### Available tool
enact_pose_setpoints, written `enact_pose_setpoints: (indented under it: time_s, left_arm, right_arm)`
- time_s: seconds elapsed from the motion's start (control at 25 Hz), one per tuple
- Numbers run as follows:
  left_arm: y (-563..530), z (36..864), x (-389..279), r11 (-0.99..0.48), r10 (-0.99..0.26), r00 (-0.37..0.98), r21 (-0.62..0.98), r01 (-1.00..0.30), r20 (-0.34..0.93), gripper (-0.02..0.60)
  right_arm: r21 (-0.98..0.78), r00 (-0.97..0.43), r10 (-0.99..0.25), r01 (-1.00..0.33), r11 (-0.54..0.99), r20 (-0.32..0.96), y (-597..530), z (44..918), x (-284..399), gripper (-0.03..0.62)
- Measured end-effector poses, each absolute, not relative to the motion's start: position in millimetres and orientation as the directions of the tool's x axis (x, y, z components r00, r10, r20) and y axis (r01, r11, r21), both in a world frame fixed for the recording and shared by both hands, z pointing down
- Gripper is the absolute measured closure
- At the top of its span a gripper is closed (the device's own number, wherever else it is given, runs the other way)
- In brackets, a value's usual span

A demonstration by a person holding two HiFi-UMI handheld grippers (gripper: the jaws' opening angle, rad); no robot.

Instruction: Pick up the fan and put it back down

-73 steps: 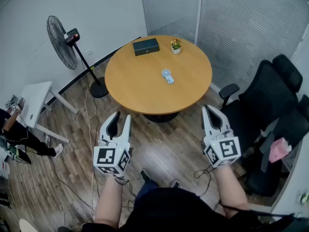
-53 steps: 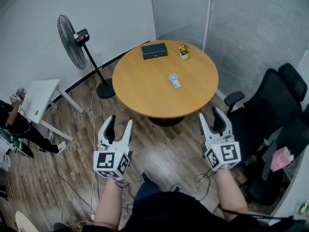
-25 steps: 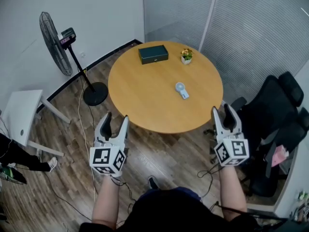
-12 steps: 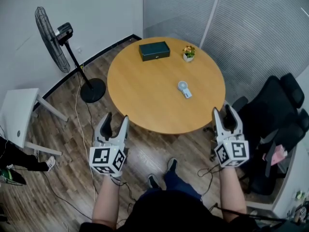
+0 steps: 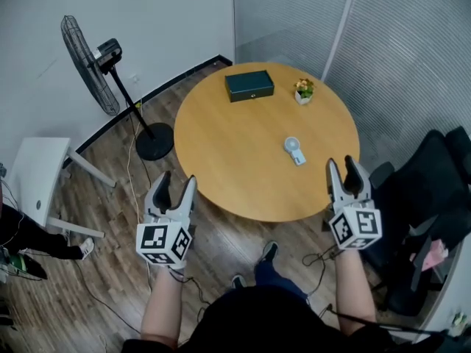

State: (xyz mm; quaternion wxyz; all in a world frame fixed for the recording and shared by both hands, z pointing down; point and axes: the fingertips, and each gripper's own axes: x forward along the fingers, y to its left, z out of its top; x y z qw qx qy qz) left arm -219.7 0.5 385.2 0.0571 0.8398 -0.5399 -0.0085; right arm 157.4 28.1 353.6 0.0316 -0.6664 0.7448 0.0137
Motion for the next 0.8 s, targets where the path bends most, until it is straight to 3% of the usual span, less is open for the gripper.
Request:
enact_pose_setpoints:
  time_s: [0.8]
  left_arm:
    - [-162, 384, -84, -0.39, -0.911, 0.399, 0.097, -0.916, 0.102, 0.333]
  right_arm:
    - [-0.08, -0.174, -0.985, -0.982, 0.174, -0.01, -161, 387, 273, 0.41]
